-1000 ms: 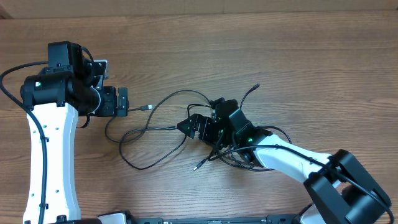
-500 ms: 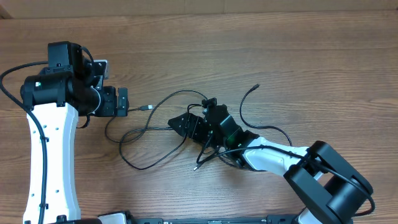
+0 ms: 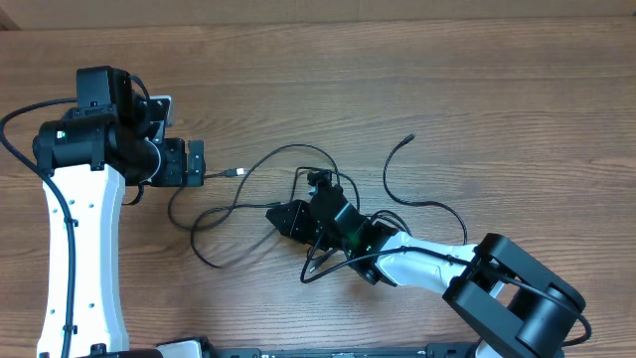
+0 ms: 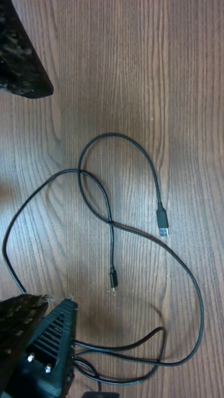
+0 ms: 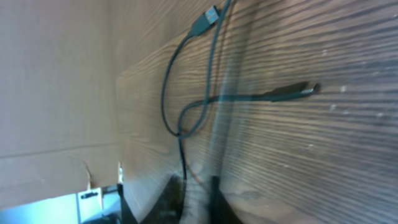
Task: Untangle cables
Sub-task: 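Grasp a cable with the right gripper and lift it upward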
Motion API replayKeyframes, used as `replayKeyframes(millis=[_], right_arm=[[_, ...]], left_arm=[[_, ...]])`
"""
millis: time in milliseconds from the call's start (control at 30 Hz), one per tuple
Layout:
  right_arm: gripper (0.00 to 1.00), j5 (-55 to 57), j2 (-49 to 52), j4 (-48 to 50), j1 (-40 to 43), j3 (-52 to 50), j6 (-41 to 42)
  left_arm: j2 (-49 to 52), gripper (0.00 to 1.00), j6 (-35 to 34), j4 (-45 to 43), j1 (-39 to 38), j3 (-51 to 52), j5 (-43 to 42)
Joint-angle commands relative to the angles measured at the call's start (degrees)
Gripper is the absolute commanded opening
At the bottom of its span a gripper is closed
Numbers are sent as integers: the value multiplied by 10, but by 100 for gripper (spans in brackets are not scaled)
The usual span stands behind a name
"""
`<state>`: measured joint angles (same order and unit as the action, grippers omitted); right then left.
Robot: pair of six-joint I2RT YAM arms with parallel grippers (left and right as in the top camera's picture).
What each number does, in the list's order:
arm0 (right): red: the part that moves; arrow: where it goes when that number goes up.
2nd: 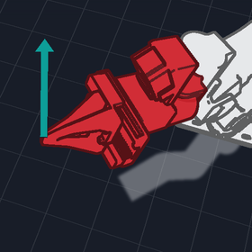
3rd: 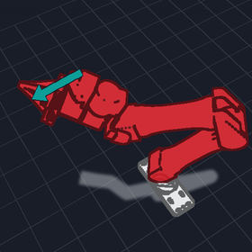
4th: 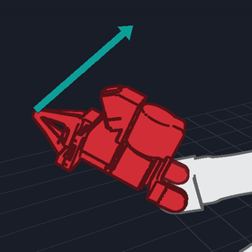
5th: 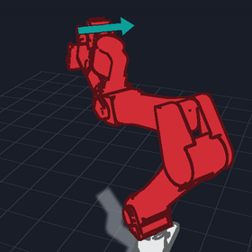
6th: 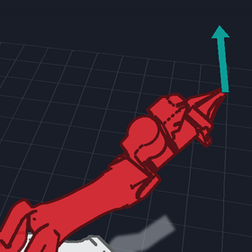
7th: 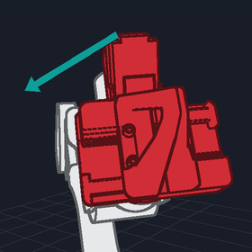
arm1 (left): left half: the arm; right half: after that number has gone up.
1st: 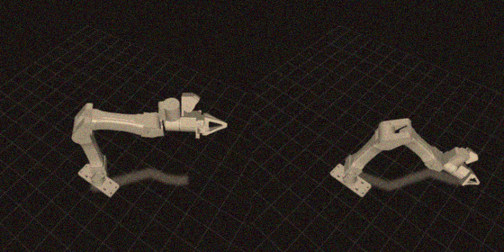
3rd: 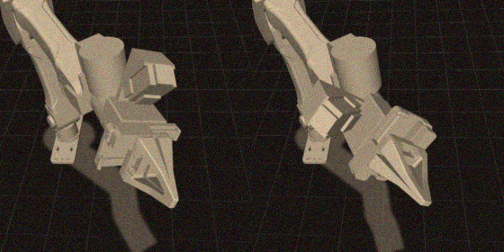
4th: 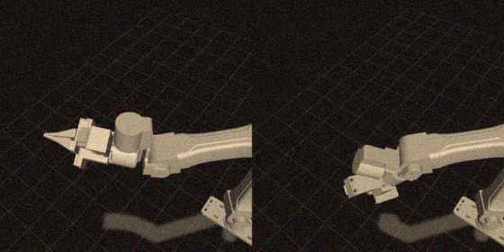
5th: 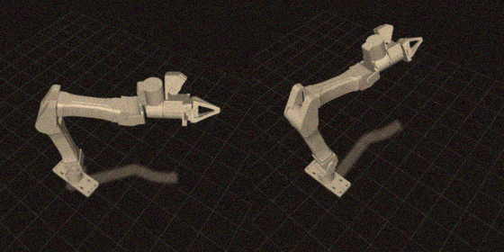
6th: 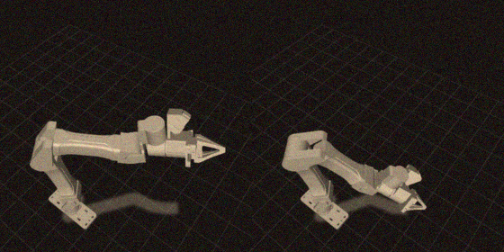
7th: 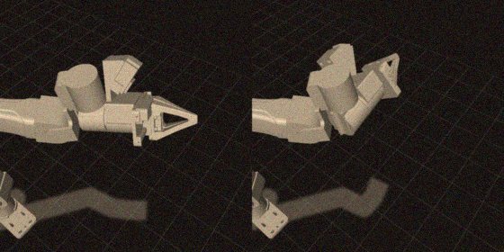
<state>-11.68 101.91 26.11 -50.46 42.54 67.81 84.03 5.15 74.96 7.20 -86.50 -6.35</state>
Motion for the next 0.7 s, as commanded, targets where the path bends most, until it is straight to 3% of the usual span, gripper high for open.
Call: replayKeyframes(millis=[0, 167, 367, 533, 667], right_arm=[[4, -14, 4, 24, -5, 3, -11], [4, -32, -9, 64, -3, 3, -98], [4, -29, -73, 8, 15, 4, -171], [4, -21, -159, -185, 46, 55, -282], [4, 38, -204, -426, 69, 168, -364]], left_arm=[[1, 100, 15, -2, -1, 3, 4], [1, 100, 15, -2, -1, 3, 4], [1, 100, 15, -2, -1, 3, 4], [1, 100, 15, -2, -1, 3, 4], [1, 100, 15, -2, -1, 3, 4]])
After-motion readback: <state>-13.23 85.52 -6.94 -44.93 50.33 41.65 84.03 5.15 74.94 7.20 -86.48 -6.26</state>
